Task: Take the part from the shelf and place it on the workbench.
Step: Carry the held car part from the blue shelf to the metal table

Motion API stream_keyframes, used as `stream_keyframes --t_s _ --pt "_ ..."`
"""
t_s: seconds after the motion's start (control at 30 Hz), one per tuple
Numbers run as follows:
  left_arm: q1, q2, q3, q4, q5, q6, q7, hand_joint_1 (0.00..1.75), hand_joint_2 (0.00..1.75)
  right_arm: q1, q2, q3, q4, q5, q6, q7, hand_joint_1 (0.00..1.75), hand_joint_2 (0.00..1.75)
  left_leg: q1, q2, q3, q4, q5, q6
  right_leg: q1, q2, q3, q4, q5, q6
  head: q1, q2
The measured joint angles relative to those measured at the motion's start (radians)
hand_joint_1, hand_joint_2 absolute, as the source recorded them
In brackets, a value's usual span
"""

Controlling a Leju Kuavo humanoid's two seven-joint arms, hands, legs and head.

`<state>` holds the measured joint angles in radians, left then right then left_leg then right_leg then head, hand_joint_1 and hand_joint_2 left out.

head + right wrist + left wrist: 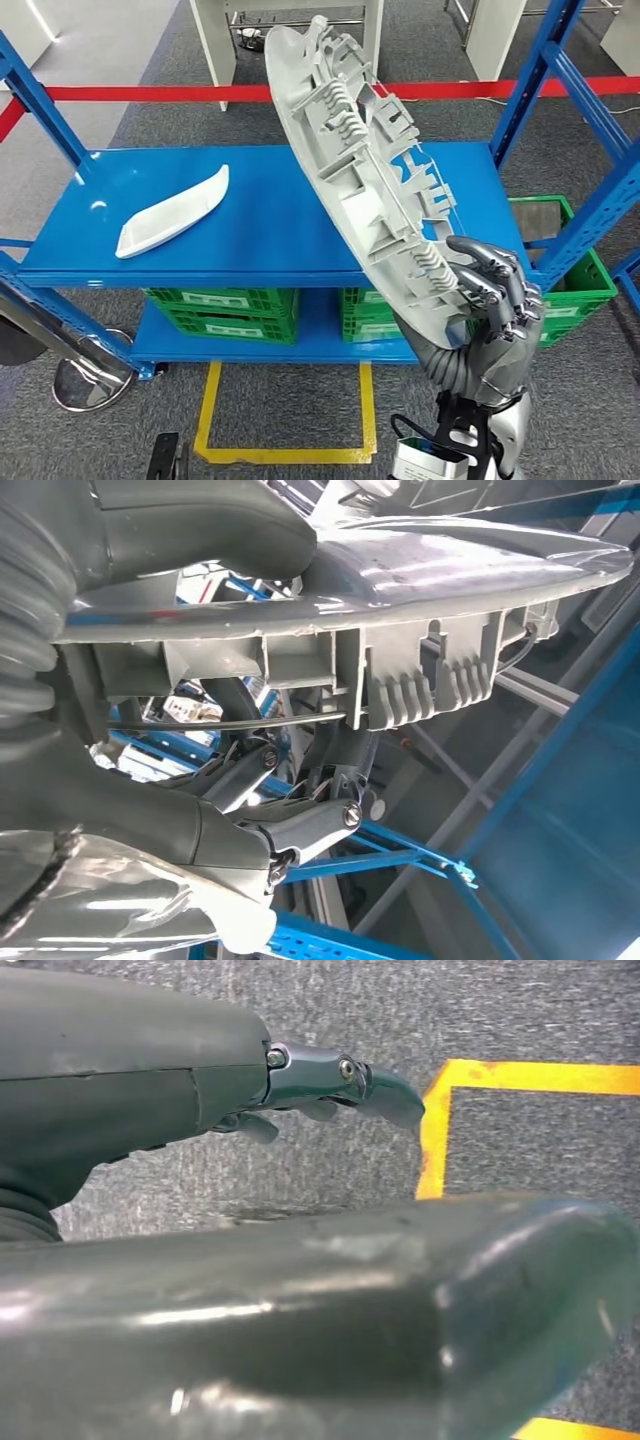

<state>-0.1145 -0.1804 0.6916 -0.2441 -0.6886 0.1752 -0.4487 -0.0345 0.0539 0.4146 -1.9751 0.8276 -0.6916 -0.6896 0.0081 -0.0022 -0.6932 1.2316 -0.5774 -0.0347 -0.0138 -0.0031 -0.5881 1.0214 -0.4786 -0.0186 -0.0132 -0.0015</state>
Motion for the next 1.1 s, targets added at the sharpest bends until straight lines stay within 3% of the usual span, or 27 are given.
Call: stream_keyframes --t_s 0.03,0.07,0.1,0.2,0.27,0.33,0.37,0.4,0.43,0.5,0.53,0.57,0.6,0.67,0.73,0.8,0.83,0.87,0.9,0.97,1.03,1.07,1.1 --pt "0.000 0.000 0.000 0.000 -0.001 0.000 0.001 0.00 0.00 0.000 -0.001 0.000 0.000 0.000 0.000 0.000 1.75 1.75 0.000 0.000 -0.005 0.048 -0.027 0.000 0.002 -0.001 -0.012 0.000 0.008 -0.001 0.000 0.000" --pt "0.000 0.000 0.000 0.000 -0.002 0.000 0.002 0.00 0.00 0.001 -0.001 0.000 0.000 0.000 0.000 0.000 1.75 1.75 0.000 0.000 0.007 0.059 -0.035 0.001 0.004 -0.001 -0.023 0.001 0.017 -0.001 0.000 0.000" --pt "0.000 0.001 0.000 0.000 -0.002 0.000 0.003 0.00 0.00 0.001 -0.002 0.001 0.000 -0.001 0.000 0.000 1.75 1.75 -0.001 0.000 0.038 0.033 -0.025 0.005 0.006 0.000 -0.035 0.001 0.027 0.000 0.000 0.000" --pt "-0.006 0.002 0.000 0.000 -0.003 0.000 0.009 0.00 0.00 -0.005 -0.004 0.003 0.000 0.003 0.000 0.009 1.75 1.75 -0.007 0.000 0.179 -0.175 0.027 0.026 0.012 0.000 -0.059 0.001 0.053 0.004 0.001 0.000" --pt "-0.012 0.002 -0.001 0.000 -0.003 0.000 0.016 0.00 0.00 -0.015 -0.006 0.008 0.000 0.014 0.000 0.027 1.75 1.75 -0.014 0.000 0.209 -0.236 0.037 0.036 0.011 -0.003 -0.067 0.000 0.069 0.014 0.001 0.000" --pt "-0.013 0.002 -0.001 0.000 -0.003 0.002 0.020 0.00 0.00 -0.024 -0.008 0.012 0.000 0.023 0.000 0.042 1.75 1.75 -0.017 0.001 0.200 -0.240 0.054 0.045 0.009 -0.004 -0.071 -0.004 0.085 0.026 0.001 0.000" --pt "-0.013 0.001 -0.001 0.000 -0.003 0.002 0.022 0.00 0.00 -0.026 -0.009 0.014 0.000 0.023 0.000 0.045 1.75 1.75 -0.016 0.003 0.194 -0.244 0.067 0.050 0.008 -0.002 -0.076 -0.001 0.080 0.032 0.001 0.000" --pt "-0.014 0.000 0.000 0.000 -0.003 0.004 0.023 0.00 0.00 -0.027 -0.010 0.014 -0.001 0.020 0.000 0.046 1.75 1.75 -0.013 0.005 0.186 -0.250 0.081 0.057 0.007 -0.001 -0.087 0.014 0.057 0.037 0.003 0.000" --pt "-0.015 0.000 0.000 0.000 -0.002 0.004 0.023 0.00 0.00 -0.028 -0.012 0.014 -0.002 0.017 0.000 0.046 1.75 1.75 -0.010 0.008 0.173 -0.255 0.096 0.062 0.007 0.001 -0.102 0.050 0.016 0.041 0.005 0.000" --pt "-0.016 -0.002 0.000 0.000 -0.002 0.005 0.023 0.00 0.00 -0.028 -0.015 0.014 -0.003 0.008 0.000 0.043 1.75 1.75 -0.010 0.010 0.144 -0.254 0.119 0.067 0.004 0.002 -0.133 0.166 -0.084 0.049 0.007 0.000" --pt "-0.015 -0.003 0.000 0.000 -0.002 0.005 0.023 0.00 0.00 -0.027 -0.016 0.014 -0.003 0.005 0.000 0.042 1.75 1.75 -0.010 0.011 0.128 -0.252 0.130 0.066 0.003 0.002 -0.139 0.224 -0.113 0.052 0.008 0.000" --pt "-0.014 -0.003 0.000 0.000 -0.002 0.005 0.023 0.00 0.00 -0.027 -0.016 0.015 -0.003 0.003 0.000 0.042 1.75 1.75 -0.009 0.013 0.112 -0.249 0.142 0.064 0.001 0.002 -0.134 0.259 -0.117 0.056 0.008 0.000" --pt "-0.014 -0.004 0.000 0.000 -0.002 0.004 0.023 0.00 0.00 -0.027 -0.017 0.015 -0.003 0.002 0.000 0.042 1.75 1.75 -0.008 0.014 0.095 -0.246 0.152 0.061 0.000 0.001 -0.113 0.263 -0.100 0.059 0.008 0.000" --pt "-0.015 -0.005 0.000 0.000 -0.002 0.004 0.023 0.00 0.00 -0.028 -0.019 0.015 -0.003 0.002 0.000 0.042 1.75 1.75 -0.006 0.014 0.065 -0.235 0.169 0.052 -0.006 0.001 -0.023 0.170 -0.054 0.065 0.008 0.000" --pt "-0.015 -0.004 0.000 0.000 -0.002 0.004 0.023 0.00 0.00 -0.030 -0.020 0.015 -0.003 0.002 0.000 0.042 1.75 1.75 -0.007 0.013 0.045 -0.221 0.183 0.041 -0.007 0.002 0.076 0.038 -0.062 0.065 0.010 0.000" --pt "-0.014 -0.003 0.000 0.000 -0.002 0.004 0.023 0.00 0.00 -0.031 -0.021 0.014 -0.004 0.002 0.000 0.042 1.75 1.75 -0.010 0.012 0.035 -0.215 0.199 0.032 -0.004 0.004 0.106 -0.017 -0.083 0.055 0.012 0.000" --pt "-0.014 -0.003 0.000 0.000 -0.002 0.005 0.023 0.00 0.00 -0.030 -0.021 0.014 -0.004 0.002 0.000 0.042 1.75 1.75 -0.010 0.012 0.032 -0.214 0.207 0.027 -0.004 0.004 0.096 -0.016 -0.080 0.045 0.012 0.000" --pt "-0.013 -0.003 0.000 0.000 -0.002 0.006 0.023 0.00 0.00 -0.030 -0.022 0.014 -0.004 0.002 0.000 0.042 1.75 1.75 -0.008 0.012 0.027 -0.212 0.204 0.022 -0.004 0.003 0.086 -0.015 -0.072 0.035 0.012 0.000" --pt "-0.012 -0.003 0.000 0.000 -0.002 0.006 0.023 0.00 0.00 -0.031 -0.022 0.014 -0.004 0.002 0.000 0.042 1.75 1.75 -0.006 0.011 0.020 -0.200 0.184 0.016 -0.004 0.001 0.078 -0.013 -0.062 0.025 0.011 0.000" --pt "-0.010 -0.003 0.000 0.000 -0.002 0.006 0.023 0.00 0.00 -0.032 -0.022 0.014 -0.005 0.002 0.000 0.042 1.75 1.75 -0.004 0.010 -0.003 -0.118 0.089 0.007 -0.004 -0.002 0.054 -0.014 -0.039 0.010 0.010 0.000" --pt "-0.010 -0.003 0.000 0.000 -0.002 0.006 0.023 0.00 0.00 -0.031 -0.022 0.014 -0.005 0.002 0.000 0.042 1.75 1.75 -0.004 0.010 -0.024 0.010 0.000 0.004 -0.001 -0.002 0.026 -0.012 -0.014 0.005 0.010 0.000" --pt "-0.010 -0.003 0.000 0.000 -0.002 0.006 0.023 0.00 0.00 -0.031 -0.022 0.014 -0.005 0.002 0.000 0.042 1.75 1.75 -0.004 0.009 -0.022 0.054 -0.014 0.004 0.001 -0.002 0.010 -0.011 -0.002 0.004 0.010 0.000" --pt "-0.010 -0.003 0.000 0.000 -0.002 0.006 0.023 0.00 0.00 -0.030 -0.022 0.014 -0.005 0.002 0.000 0.042 1.75 1.75 -0.004 0.009 -0.007 0.069 -0.006 0.007 0.003 -0.002 -0.006 -0.010 0.009 0.004 0.010 0.000"
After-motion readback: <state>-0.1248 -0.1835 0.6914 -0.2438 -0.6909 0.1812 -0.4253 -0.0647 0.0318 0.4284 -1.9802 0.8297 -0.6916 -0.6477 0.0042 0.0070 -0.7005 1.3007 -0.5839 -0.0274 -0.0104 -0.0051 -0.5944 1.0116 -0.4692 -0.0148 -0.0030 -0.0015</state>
